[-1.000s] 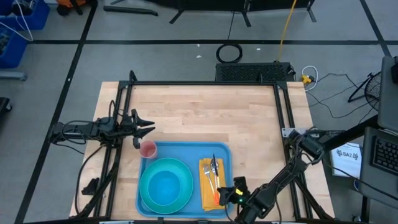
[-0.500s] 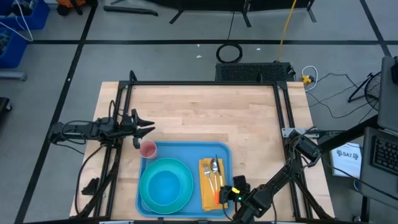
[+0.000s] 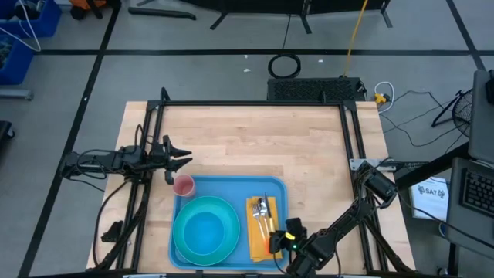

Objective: Set up tray
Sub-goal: Put the yellow knife on the yellow napkin to the right of the orange spoon, then return to Home Position

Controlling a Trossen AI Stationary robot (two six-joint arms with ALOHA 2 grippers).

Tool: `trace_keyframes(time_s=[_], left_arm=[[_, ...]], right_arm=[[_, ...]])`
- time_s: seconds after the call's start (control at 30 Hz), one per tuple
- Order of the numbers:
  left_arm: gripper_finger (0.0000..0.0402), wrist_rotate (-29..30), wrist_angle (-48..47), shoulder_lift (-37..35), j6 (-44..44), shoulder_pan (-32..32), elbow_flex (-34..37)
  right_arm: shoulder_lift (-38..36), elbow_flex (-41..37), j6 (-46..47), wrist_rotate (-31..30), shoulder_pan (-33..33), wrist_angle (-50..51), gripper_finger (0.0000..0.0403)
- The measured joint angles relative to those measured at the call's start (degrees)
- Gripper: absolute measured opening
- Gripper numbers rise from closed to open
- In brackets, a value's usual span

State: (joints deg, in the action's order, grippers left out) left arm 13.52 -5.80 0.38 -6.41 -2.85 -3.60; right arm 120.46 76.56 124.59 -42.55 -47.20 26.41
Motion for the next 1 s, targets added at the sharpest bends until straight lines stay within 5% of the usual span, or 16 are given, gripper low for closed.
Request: trace_keyframes(time_s=[0.23, 0.57, 1.0], left_arm=[[0.0115, 0.00, 0.00, 0.00, 0.00, -0.02, -0.02], [0.0115, 0.00, 0.00, 0.00, 0.01, 0.00, -0.02], [0.0115, 0.00, -0.02, 0.00, 0.00, -0.01, -0.02]], right_arm=[[-0.52, -0.01, -0.82, 0.47, -0.02, 2.78, 0.0179], [-4.70, -0.34, -6.73, 1.77, -0.05, 9.59, 0.0163], [-7.48, -0.25, -25.62, 1.39, 6.33, 8.02, 0.0161]])
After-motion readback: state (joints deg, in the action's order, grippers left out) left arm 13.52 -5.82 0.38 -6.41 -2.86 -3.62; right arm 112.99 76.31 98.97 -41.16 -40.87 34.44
